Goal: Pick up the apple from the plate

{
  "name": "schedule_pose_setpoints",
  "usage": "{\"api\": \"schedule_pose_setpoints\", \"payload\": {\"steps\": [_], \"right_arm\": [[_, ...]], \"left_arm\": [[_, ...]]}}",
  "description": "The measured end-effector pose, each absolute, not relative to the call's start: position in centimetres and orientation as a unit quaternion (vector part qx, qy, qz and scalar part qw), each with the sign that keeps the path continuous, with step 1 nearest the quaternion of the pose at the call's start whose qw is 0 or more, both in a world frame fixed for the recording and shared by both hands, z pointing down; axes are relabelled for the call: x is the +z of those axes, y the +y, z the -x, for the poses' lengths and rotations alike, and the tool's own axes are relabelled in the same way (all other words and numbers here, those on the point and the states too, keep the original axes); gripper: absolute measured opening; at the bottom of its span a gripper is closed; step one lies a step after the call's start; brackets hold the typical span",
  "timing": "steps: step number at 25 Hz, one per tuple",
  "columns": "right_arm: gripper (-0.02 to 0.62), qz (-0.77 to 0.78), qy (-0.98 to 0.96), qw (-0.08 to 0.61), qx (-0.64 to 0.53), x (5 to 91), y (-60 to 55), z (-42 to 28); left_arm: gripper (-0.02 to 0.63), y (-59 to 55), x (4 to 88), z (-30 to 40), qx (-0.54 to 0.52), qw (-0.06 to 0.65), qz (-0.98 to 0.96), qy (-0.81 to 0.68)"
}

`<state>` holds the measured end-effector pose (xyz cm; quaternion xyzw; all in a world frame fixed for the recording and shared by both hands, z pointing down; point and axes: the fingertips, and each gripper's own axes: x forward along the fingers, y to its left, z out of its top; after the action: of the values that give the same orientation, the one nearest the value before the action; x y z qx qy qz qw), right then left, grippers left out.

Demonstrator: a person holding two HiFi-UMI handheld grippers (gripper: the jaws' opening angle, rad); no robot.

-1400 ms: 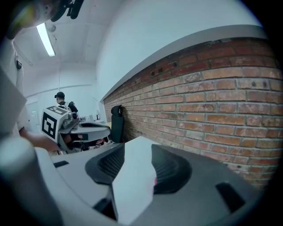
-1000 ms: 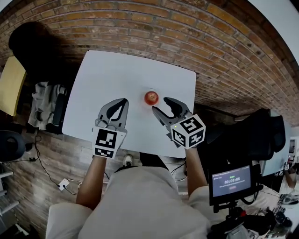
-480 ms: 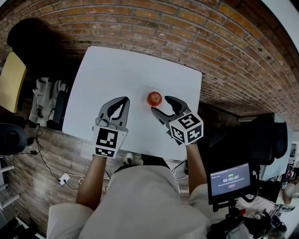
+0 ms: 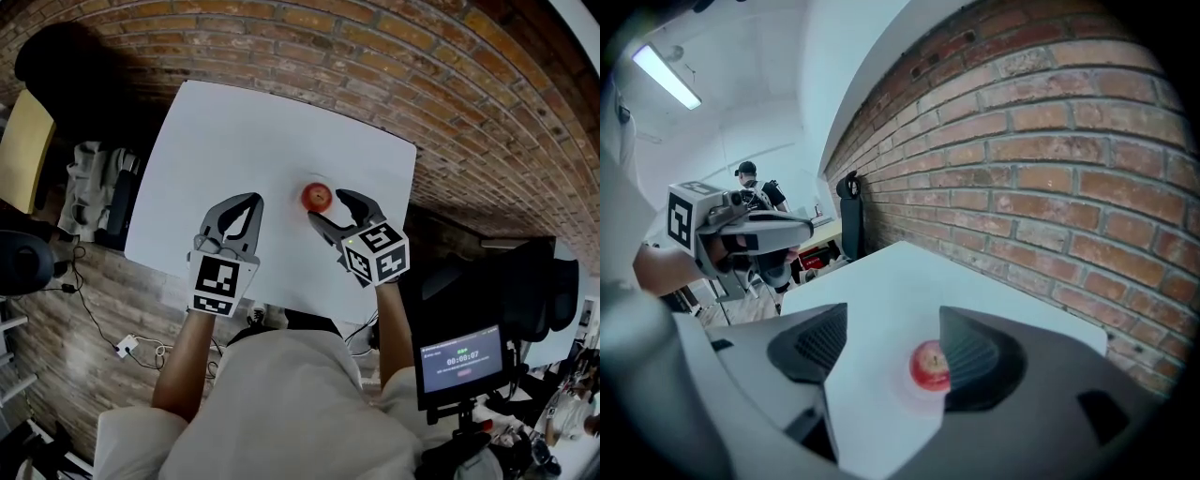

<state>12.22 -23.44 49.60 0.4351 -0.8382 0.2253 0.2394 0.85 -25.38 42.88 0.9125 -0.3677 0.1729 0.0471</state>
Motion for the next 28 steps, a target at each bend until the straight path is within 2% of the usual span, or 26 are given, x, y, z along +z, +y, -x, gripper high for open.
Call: {"api": "schedule_pose_setpoints", "payload": {"steps": [3, 28], "right_arm": [[0.304, -0.43, -0.837, 0.25, 0.228, 50.4, -23.8, -12.4], [0.353, -0.391, -0.827, 0.332, 0.227, 57.8, -25.9, -13.2]], "left_arm": [[0.006, -25.6, 43.3, -0.9, 0.178, 0.051, -0.91, -0.37], [0.006, -25.7, 47.5, -2.0, 0.206, 0.094, -0.9, -0.373]]}}
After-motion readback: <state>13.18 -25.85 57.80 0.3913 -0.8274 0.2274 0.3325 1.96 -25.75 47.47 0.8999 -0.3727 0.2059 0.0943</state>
